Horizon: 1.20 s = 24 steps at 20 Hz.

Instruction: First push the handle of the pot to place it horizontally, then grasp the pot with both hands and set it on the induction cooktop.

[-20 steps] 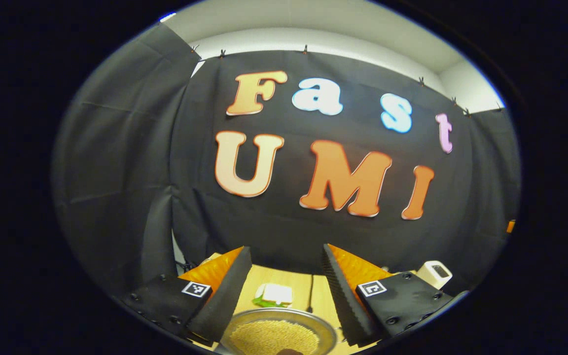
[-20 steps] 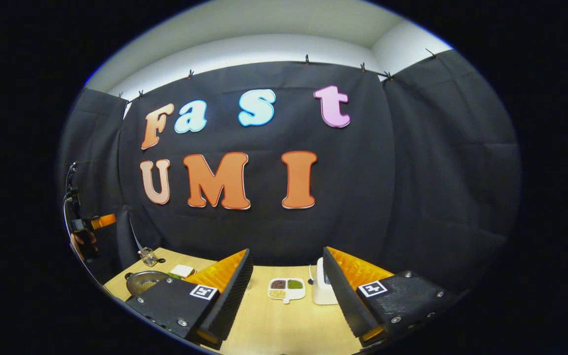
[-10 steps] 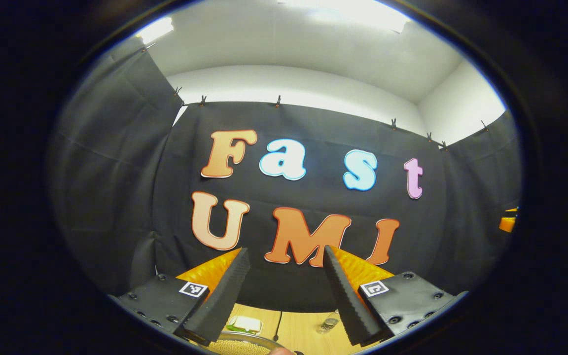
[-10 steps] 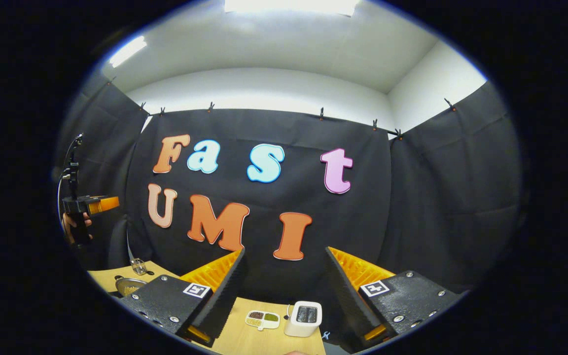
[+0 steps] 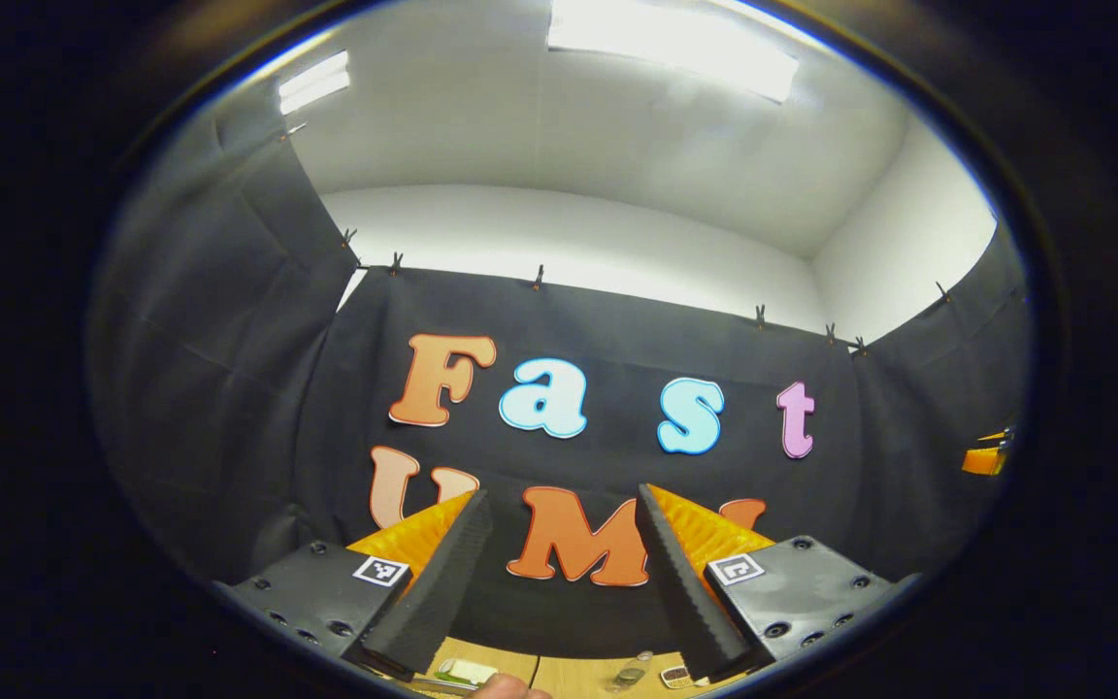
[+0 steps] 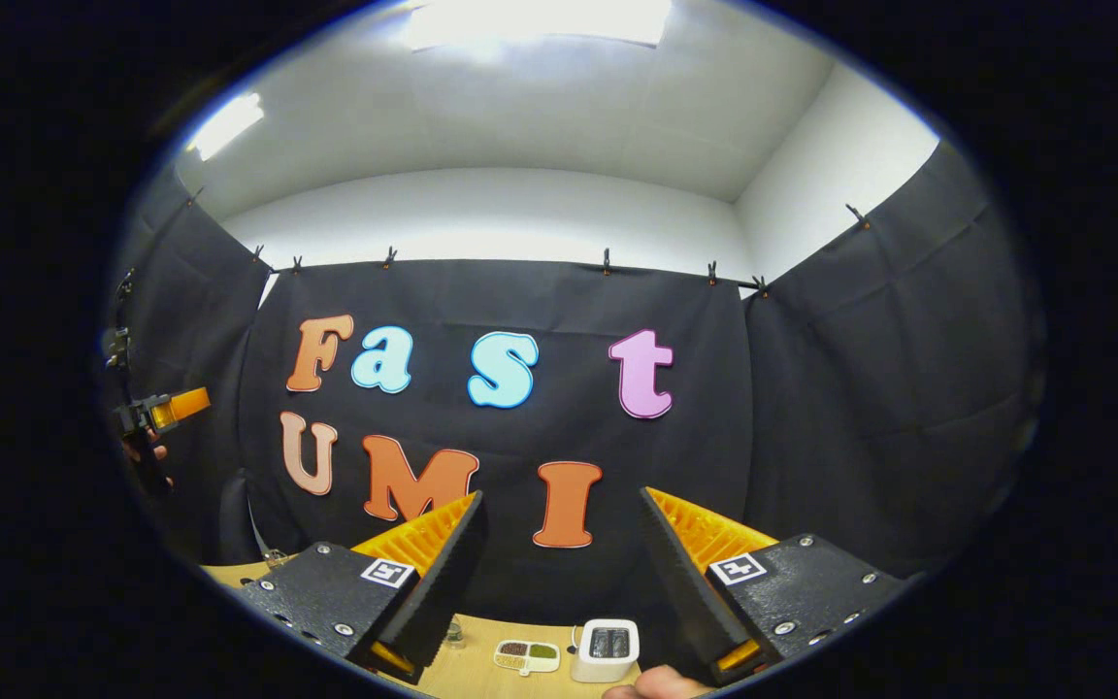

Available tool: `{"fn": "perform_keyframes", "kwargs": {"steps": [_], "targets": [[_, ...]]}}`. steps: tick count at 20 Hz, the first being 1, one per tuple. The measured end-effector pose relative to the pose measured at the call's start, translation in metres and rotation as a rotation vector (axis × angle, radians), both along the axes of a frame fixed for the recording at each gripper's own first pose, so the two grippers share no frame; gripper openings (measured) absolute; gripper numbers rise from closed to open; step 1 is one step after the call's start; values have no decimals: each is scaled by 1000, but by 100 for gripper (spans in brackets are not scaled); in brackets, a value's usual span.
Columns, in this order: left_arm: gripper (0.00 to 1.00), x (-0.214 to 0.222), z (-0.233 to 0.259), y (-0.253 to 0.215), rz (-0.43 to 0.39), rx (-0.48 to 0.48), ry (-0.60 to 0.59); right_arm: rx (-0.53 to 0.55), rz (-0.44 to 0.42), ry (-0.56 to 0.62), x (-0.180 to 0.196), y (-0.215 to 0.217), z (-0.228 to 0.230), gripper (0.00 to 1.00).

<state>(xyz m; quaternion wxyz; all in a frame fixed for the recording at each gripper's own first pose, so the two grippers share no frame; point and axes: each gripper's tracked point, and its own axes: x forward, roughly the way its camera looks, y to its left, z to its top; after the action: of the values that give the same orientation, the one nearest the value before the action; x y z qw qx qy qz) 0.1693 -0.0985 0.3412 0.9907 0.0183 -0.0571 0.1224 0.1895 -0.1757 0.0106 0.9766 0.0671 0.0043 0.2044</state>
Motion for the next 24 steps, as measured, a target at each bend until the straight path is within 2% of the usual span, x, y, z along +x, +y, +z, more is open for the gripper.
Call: {"fn": "perform_keyframes", "kwargs": {"steps": [6,9,12,24], "targets": [[96,1,16,-1,-7,36,-56,-8,28,-33,-1,11,19,95],[96,2,5,-4,-17,-5,-29,-10,43,-38,0,19,23,95],[96,2,-5,7,19,-1,8,-17,43,-35,2,20,20,95],[96,13,-30,14,24,-11,79,-29,-11,-45,10,12,15,95]]}}
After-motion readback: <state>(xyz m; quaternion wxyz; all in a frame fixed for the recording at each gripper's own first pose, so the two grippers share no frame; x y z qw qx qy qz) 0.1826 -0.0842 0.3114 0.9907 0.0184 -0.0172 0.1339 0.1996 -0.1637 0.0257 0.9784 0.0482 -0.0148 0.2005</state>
